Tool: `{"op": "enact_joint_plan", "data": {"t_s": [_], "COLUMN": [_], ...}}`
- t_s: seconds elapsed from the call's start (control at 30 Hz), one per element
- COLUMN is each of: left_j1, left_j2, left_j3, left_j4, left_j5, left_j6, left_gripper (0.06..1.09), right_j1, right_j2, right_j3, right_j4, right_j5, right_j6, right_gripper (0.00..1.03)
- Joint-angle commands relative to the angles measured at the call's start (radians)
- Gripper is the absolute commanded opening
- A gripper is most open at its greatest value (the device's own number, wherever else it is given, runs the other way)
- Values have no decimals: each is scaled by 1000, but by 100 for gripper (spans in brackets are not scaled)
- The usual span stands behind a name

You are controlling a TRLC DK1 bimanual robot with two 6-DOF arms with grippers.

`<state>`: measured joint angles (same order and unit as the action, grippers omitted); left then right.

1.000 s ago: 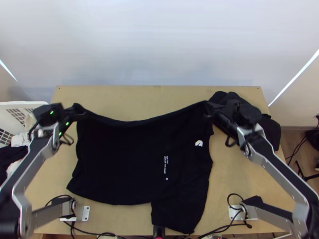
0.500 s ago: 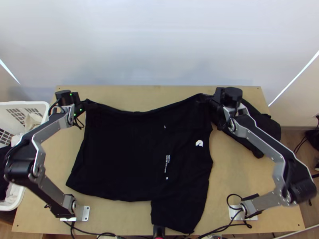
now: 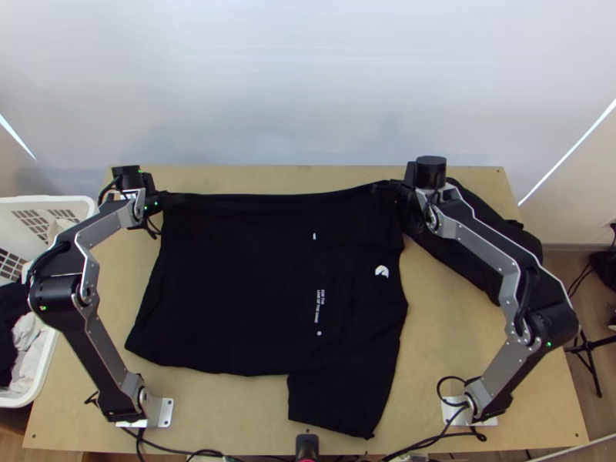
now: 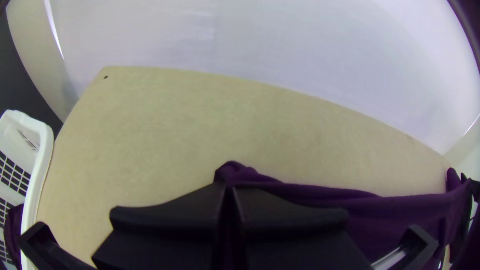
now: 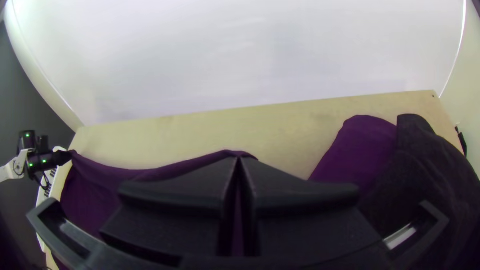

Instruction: Fold the t-shirt

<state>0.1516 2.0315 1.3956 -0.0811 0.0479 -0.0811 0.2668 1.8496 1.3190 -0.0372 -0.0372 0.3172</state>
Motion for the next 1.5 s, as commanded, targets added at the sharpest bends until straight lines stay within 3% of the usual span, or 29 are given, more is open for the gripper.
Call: {"op": "enact_joint_plan", "data": {"t_s": [0.0, 0.17, 0.4, 0.63, 0.73, 0.97, 1.47], "left_j1": [-17, -37, -67, -66, -52, -7, 32], "left_j2": [29, 15, 12, 30, 45, 52, 68], "left_j3": [69, 132, 246, 252, 252, 273, 267], "left_j4": [-45, -171, -447, -572, -591, -635, -664], "left_j5": [-2, -2, 1, 10, 13, 116, 124], "left_j6": [-5, -26, -37, -2, 4, 4, 75], "left_gripper": [9, 9, 9, 9, 9, 9, 9], "right_j1": [-3, 6, 17, 26, 28, 35, 86], "right_j2": [66, 54, 48, 31, 26, 25, -52], "right_j3": [66, 91, 213, 283, 284, 283, 215], "right_j4": [-47, -116, -406, -639, -701, -806, -917], "right_j5": [49, 54, 54, 54, 54, 53, 53], "right_j6": [2, 6, 85, 120, 132, 158, 180], "right_gripper": [3, 3, 3, 3, 3, 3, 3]}}
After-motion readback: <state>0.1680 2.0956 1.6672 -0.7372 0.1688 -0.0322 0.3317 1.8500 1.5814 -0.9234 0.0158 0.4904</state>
